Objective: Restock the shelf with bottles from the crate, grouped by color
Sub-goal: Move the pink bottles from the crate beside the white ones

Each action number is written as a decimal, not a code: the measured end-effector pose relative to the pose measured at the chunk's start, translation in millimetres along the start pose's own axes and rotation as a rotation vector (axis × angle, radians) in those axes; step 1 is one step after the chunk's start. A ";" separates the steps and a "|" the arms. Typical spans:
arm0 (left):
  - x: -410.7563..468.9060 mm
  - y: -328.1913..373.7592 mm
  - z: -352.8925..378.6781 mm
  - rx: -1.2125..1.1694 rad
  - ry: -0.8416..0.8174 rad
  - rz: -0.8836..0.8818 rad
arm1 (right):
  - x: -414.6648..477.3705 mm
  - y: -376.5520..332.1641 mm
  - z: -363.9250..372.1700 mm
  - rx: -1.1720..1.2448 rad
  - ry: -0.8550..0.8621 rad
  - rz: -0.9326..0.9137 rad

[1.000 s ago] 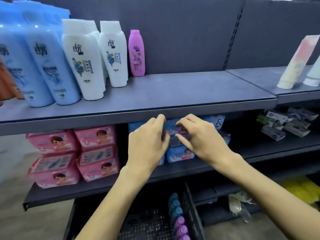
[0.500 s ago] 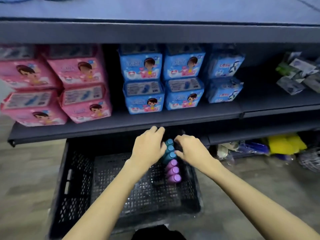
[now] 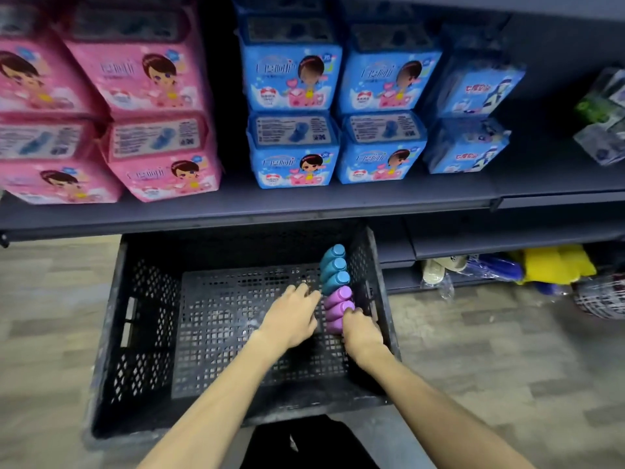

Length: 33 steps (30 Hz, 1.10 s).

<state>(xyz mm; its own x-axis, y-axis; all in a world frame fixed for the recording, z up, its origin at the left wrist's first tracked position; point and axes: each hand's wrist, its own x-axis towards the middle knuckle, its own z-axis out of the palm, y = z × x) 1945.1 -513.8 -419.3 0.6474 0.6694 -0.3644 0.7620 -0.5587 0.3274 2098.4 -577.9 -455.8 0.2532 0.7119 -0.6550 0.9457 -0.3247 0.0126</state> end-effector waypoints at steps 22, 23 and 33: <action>-17.5 -31.1 76.4 -0.132 -0.152 -0.166 | 32.1 -5.7 44.7 0.334 -0.009 -0.040; -17.1 -33.4 75.2 -0.149 -0.145 -0.180 | 31.9 -5.8 41.5 0.357 0.008 -0.041; 2.0 -34.9 8.8 -0.118 0.021 -0.227 | 29.1 -7.8 -40.6 0.457 0.194 -0.261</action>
<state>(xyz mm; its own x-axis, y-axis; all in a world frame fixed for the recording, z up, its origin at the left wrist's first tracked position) 1920.0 -497.3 -439.1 0.4589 0.7816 -0.4225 0.8798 -0.3333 0.3390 2106.6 -529.4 -444.2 0.0964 0.8923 -0.4410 0.8084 -0.3287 -0.4883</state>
